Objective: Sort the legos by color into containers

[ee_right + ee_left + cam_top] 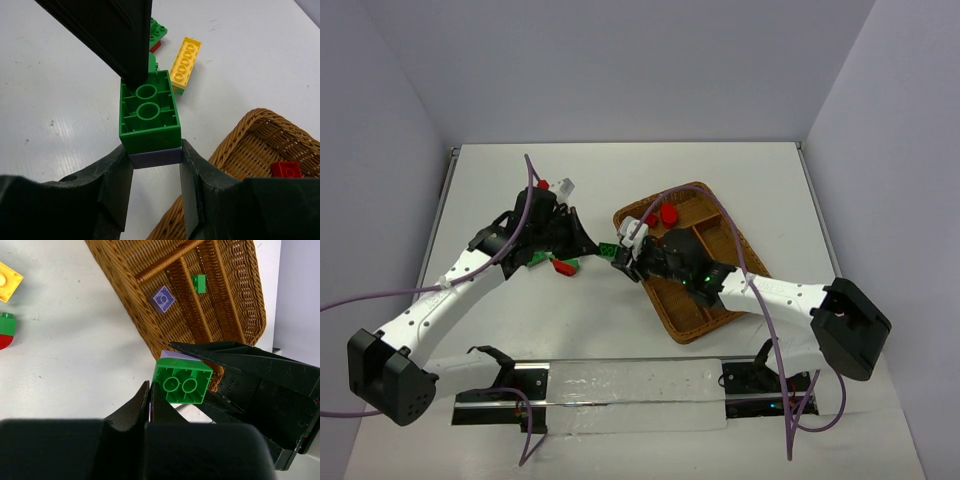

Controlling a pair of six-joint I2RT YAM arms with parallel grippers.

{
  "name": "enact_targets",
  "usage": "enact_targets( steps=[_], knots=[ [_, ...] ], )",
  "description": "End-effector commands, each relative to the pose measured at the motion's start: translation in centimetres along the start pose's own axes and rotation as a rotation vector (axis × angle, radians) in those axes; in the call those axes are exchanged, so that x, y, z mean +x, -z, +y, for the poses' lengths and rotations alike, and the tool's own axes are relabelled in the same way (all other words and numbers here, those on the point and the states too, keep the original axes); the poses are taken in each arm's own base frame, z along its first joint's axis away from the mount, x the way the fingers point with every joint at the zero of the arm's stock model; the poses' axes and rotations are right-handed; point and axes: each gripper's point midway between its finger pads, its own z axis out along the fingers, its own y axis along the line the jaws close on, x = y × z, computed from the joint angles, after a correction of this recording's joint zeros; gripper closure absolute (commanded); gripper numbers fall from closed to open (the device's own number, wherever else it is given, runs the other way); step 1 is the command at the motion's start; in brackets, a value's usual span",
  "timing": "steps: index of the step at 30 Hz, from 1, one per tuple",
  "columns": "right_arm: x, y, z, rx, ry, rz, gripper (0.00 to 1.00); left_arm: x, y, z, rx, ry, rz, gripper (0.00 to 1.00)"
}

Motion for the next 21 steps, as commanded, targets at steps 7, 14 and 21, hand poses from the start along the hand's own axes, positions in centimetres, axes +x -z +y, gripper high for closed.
enact_targets(
  steps=[7, 14, 21],
  knots=[
    [-0.2, -0.4, -1.9, 0.112, -0.002, 0.008, 1.0, -0.6, 3.2, 3.4, -0.133, 0.03, -0.074, 1.0],
    [-0.4, 0.5, -1.3, 0.091, -0.017, -0.001, 1.0, -1.8, 3.6, 4.8, -0.216, 0.031, -0.131, 1.0],
    [1.2, 1.9, -3.1, 0.219, -0.067, 0.069, 1.0, -1.8, 3.0, 5.4, -0.244, 0.042, -0.124, 1.0]
  ],
)
